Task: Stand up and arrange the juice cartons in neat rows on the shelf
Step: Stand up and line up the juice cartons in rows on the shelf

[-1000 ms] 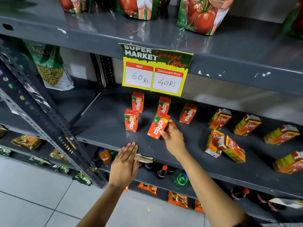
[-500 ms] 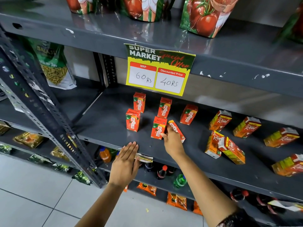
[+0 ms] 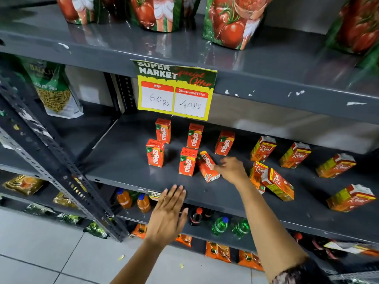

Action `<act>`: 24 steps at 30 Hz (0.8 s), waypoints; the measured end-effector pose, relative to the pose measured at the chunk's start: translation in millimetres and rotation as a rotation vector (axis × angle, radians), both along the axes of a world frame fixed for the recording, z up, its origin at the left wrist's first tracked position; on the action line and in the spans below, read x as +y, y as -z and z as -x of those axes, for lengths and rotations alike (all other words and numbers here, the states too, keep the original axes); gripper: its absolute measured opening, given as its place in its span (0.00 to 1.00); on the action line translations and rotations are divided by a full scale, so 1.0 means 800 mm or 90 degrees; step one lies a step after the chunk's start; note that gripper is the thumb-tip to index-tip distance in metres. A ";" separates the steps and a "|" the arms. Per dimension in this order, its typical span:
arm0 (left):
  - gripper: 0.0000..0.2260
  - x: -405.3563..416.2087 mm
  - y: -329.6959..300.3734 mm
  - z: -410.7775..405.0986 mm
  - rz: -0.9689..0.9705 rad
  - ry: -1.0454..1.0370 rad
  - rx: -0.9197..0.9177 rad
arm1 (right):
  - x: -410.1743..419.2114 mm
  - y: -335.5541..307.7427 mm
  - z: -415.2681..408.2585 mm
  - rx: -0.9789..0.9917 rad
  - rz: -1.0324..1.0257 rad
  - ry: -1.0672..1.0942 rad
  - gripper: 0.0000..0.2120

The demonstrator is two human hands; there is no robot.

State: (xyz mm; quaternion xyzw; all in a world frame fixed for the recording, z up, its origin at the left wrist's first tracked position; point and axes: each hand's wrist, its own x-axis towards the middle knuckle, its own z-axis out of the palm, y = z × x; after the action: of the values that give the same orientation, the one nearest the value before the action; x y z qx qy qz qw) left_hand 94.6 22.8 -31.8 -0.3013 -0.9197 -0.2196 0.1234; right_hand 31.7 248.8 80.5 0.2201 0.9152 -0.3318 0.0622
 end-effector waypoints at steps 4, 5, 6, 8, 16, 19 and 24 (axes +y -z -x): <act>0.24 0.037 -0.007 -0.007 0.034 0.029 -0.010 | -0.010 0.010 0.016 -0.055 -0.012 -0.028 0.23; 0.24 0.045 -0.008 -0.010 0.033 0.041 -0.010 | -0.012 0.010 0.018 -0.055 -0.010 -0.015 0.24; 0.23 0.051 -0.008 -0.013 0.028 0.048 -0.014 | -0.015 0.009 0.020 -0.058 -0.010 -0.003 0.24; 0.24 0.059 -0.009 -0.021 0.011 0.043 -0.030 | -0.021 0.009 0.024 -0.069 -0.016 0.002 0.25; 0.22 0.060 -0.012 -0.026 0.019 0.019 -0.047 | 0.004 0.004 0.017 -0.151 0.466 0.117 0.21; 0.23 0.061 -0.011 -0.025 0.025 0.010 -0.057 | 0.024 -0.010 -0.023 -0.125 0.622 0.152 0.08; 0.24 0.065 -0.004 -0.024 0.000 0.001 -0.069 | 0.025 -0.057 -0.097 0.003 0.721 0.133 0.13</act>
State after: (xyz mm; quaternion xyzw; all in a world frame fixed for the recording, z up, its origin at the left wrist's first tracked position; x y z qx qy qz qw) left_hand 113.9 75.0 -28.4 -0.2898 -0.9247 -0.2360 0.0730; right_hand 109.4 268.4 126.4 0.2408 0.5685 -0.7750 0.1350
